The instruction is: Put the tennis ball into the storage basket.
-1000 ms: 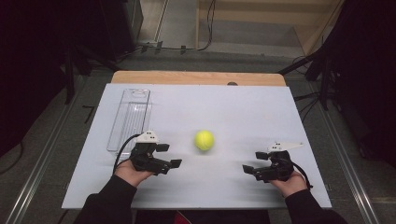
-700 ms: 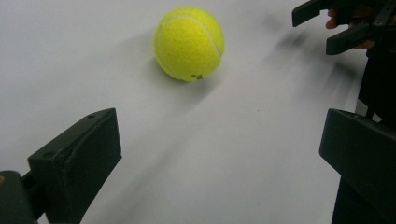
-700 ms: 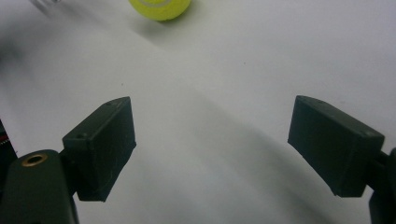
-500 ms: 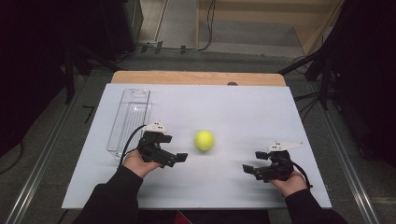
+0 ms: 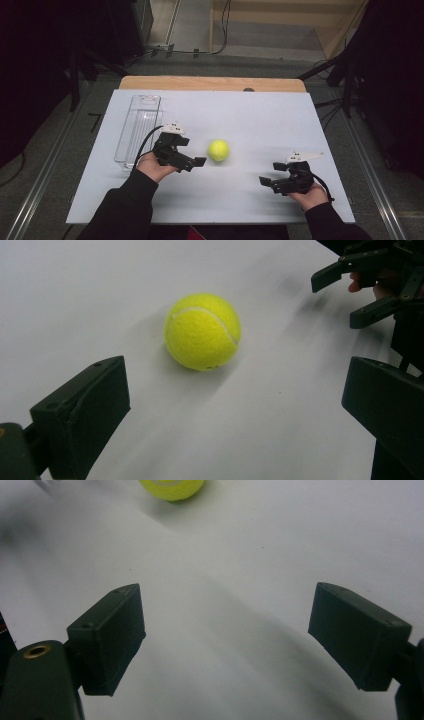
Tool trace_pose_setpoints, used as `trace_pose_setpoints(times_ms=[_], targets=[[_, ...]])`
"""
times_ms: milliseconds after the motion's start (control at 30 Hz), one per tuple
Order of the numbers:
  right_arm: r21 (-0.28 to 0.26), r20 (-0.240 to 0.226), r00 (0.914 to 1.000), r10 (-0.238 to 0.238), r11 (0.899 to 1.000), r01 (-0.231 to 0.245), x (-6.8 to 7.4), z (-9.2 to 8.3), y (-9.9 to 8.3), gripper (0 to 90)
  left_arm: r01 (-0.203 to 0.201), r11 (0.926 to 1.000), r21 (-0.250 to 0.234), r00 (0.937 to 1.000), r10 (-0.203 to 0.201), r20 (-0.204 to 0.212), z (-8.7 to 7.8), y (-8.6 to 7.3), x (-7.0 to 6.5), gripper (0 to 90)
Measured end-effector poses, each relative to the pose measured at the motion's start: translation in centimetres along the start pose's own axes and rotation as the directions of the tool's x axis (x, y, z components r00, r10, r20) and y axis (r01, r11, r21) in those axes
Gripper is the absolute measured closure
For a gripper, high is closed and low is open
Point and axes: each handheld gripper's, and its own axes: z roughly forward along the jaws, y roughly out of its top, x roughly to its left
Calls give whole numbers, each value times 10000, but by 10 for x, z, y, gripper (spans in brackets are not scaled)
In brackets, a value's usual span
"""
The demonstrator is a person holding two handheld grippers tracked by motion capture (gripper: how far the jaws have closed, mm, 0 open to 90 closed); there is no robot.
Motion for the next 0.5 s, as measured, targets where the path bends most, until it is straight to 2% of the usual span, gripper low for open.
trace_pose_setpoints(times_ms=[267, 500], targets=[[-22, -17, 10000, -62, 10000, 62, 0, 0, 0, 130, 55, 10000, 31, 10000, -55, 71, 9, 9, 2, 0], [-41, 1, 10000, -88, 10000, 88, 0, 0, 0, 130, -1, 9998, 176, 9993, -5, 367, 19, 17, 4, 0]])
